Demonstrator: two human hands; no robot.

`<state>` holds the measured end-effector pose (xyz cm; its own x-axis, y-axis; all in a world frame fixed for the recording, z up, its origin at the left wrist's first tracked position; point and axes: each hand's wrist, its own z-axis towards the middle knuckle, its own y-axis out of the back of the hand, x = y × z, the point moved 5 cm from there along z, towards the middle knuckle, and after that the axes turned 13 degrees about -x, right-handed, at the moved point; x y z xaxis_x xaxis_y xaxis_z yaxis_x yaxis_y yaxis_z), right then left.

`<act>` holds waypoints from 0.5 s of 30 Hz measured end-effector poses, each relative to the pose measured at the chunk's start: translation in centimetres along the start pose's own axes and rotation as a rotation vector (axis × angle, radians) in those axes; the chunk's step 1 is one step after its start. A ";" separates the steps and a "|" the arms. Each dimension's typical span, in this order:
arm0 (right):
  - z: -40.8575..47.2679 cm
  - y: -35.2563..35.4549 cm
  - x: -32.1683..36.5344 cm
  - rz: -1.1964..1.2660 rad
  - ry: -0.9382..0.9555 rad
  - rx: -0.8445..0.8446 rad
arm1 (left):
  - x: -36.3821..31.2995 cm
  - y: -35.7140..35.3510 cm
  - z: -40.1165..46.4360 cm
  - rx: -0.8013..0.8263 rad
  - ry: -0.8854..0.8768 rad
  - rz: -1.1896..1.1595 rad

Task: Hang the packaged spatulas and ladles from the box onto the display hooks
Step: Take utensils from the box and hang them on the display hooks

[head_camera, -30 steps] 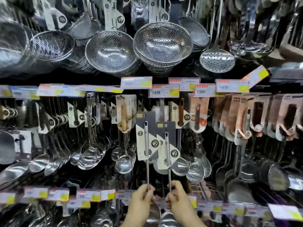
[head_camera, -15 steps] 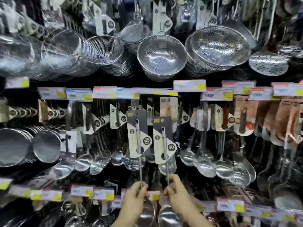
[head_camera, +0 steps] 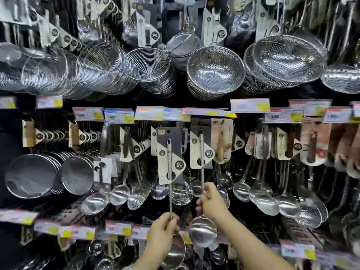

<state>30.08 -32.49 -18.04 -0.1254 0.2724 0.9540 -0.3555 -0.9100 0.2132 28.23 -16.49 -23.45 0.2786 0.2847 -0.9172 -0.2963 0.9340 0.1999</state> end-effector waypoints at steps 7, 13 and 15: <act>1.2 -0.8 -0.3 -0.101 -0.008 0.029 | -0.5 -0.2 0.0 0.000 0.040 -0.024; 1.9 -1.2 -0.6 -0.108 0.110 -0.008 | 0.0 0.1 0.1 -0.007 0.065 -0.039; 1.6 -1.2 -1.0 -0.119 0.141 -0.013 | 0.1 0.2 0.2 -0.015 0.071 -0.060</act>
<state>32.11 -32.21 -18.88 -0.2099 0.4195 0.8832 -0.3874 -0.8650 0.3188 28.39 -16.26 -23.43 0.2311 0.2123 -0.9495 -0.2950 0.9453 0.1396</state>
